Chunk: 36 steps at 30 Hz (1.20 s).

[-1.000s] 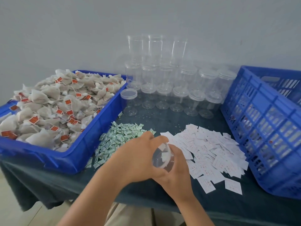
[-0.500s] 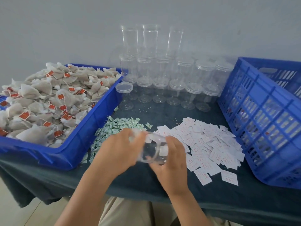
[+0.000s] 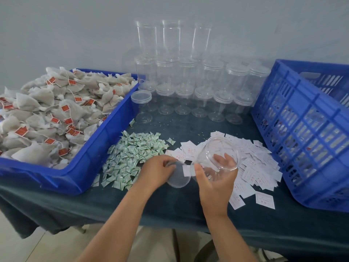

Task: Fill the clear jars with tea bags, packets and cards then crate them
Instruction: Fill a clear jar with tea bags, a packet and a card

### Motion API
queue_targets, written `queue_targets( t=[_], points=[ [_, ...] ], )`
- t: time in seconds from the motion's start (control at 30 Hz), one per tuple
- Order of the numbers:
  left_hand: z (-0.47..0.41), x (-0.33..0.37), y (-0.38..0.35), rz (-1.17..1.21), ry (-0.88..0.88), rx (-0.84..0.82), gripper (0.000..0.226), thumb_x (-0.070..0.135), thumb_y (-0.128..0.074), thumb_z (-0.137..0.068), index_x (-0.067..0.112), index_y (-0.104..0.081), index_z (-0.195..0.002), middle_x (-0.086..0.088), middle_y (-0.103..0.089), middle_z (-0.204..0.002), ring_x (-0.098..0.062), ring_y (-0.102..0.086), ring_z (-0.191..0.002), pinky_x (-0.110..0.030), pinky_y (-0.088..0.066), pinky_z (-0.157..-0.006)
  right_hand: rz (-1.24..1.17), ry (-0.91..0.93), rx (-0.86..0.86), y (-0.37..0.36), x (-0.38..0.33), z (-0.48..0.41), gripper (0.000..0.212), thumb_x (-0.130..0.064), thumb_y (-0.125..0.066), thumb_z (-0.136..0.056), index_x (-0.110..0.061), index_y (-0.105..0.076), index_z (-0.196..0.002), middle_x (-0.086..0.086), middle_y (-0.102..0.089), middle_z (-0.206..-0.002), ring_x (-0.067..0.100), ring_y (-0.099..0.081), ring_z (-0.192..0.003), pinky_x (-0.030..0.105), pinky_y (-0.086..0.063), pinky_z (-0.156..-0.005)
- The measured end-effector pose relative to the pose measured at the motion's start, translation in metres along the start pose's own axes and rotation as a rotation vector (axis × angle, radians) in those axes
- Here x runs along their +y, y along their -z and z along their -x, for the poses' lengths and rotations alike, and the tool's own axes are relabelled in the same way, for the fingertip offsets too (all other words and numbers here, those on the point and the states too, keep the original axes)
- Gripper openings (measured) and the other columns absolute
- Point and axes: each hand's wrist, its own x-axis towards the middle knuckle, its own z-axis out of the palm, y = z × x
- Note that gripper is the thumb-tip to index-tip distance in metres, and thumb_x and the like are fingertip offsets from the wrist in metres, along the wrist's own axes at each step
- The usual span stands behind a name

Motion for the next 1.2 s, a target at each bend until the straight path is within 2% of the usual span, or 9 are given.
queue_targets(
  t=[0.1,0.2,0.37,0.57,0.73,0.83,0.93,1.03,1.2],
  points=[
    [0.002,0.001,-0.016,-0.26,-0.051,0.115,0.023,0.044,-0.074,-0.088,0.04,-0.076,-0.111,0.012,-0.057,-0.108,-0.014,-0.061,-0.097,-0.028,-0.047,-0.075,-0.028,-0.002,-0.013,0.001,-0.003,0.0,0.077,-0.042,-0.093,-0.071,-0.048,-0.05,-0.134,-0.018,-0.066,-0.128,0.013,-0.074,-0.112,0.032,-0.064,-0.087],
    [0.009,0.014,-0.019,-0.278,-0.093,0.182,0.036,0.048,-0.075,-0.089,0.037,-0.068,-0.123,0.013,-0.052,-0.119,-0.012,-0.062,-0.1,-0.033,-0.054,-0.084,0.011,-0.013,-0.12,0.004,0.002,0.001,0.08,-0.043,-0.092,-0.069,-0.043,-0.05,-0.137,-0.009,-0.068,-0.131,0.027,-0.073,-0.116,0.048,-0.064,-0.094],
    [0.025,0.029,0.034,-0.126,-0.164,0.38,0.015,0.055,-0.066,-0.094,0.041,-0.071,-0.097,0.024,-0.064,-0.089,0.003,-0.06,-0.072,-0.024,-0.048,-0.065,0.17,0.143,-0.343,0.002,0.002,0.005,0.079,-0.05,-0.089,-0.062,-0.062,-0.048,-0.128,-0.023,-0.068,-0.127,0.005,-0.066,-0.124,0.013,-0.053,-0.096],
    [0.01,0.016,0.15,-0.229,-0.12,0.534,0.023,0.056,-0.057,-0.099,0.039,-0.071,-0.092,0.024,-0.068,-0.079,0.001,-0.063,-0.068,-0.025,-0.048,-0.057,0.213,0.137,-0.486,0.0,0.006,0.005,0.085,-0.051,-0.094,-0.059,-0.063,-0.049,-0.13,-0.021,-0.067,-0.128,0.006,-0.066,-0.124,0.022,-0.061,-0.089],
    [-0.048,-0.022,0.229,-0.509,0.185,0.313,0.035,0.019,-0.054,-0.101,0.035,-0.065,-0.13,0.0,-0.065,-0.135,-0.022,-0.066,-0.104,-0.041,-0.058,-0.087,0.239,0.154,-0.485,0.002,0.01,0.004,0.089,-0.039,-0.102,-0.063,-0.062,-0.049,-0.131,-0.021,-0.068,-0.127,0.004,-0.067,-0.122,0.014,-0.058,-0.084],
    [-0.069,-0.043,0.235,-0.766,0.313,0.061,0.061,0.013,-0.063,-0.098,0.029,-0.047,-0.155,-0.011,-0.043,-0.161,-0.035,-0.054,-0.135,-0.049,-0.05,-0.109,0.273,0.156,-0.497,0.004,0.016,0.003,0.092,-0.017,-0.102,-0.067,-0.058,-0.049,-0.131,-0.022,-0.068,-0.126,0.003,-0.066,-0.121,0.011,-0.055,-0.086],
    [-0.07,-0.063,0.221,-0.878,0.33,-0.025,0.047,0.021,-0.051,-0.108,0.024,-0.049,-0.154,-0.012,-0.019,-0.172,-0.045,-0.028,-0.153,-0.06,-0.03,-0.121,0.292,0.16,-0.494,0.003,0.016,0.002,0.092,-0.016,-0.102,-0.066,-0.056,-0.049,-0.13,-0.026,-0.068,-0.123,-0.003,-0.066,-0.117,0.006,-0.051,-0.086],
    [-0.069,-0.068,0.218,-0.801,0.224,0.036,0.027,0.015,-0.048,-0.107,0.013,-0.071,-0.121,-0.015,-0.053,-0.152,-0.03,-0.067,-0.111,-0.045,-0.054,-0.103,0.28,0.15,-0.491,0.001,0.014,0.002,0.091,-0.018,-0.102,-0.066,-0.062,-0.05,-0.127,-0.027,-0.067,-0.123,-0.004,-0.066,-0.114,0.008,-0.052,-0.085],
    [-0.072,-0.07,0.233,-0.559,0.231,0.256,0.023,0.01,-0.055,-0.102,0.005,-0.064,-0.081,-0.009,-0.07,-0.086,-0.022,-0.061,-0.069,-0.036,-0.051,-0.062,0.214,0.095,-0.465,0.0,0.01,0.004,0.081,-0.053,-0.094,-0.061,-0.06,-0.051,-0.129,-0.021,-0.068,-0.127,0.008,-0.071,-0.117,0.017,-0.059,-0.085]
  ],
)
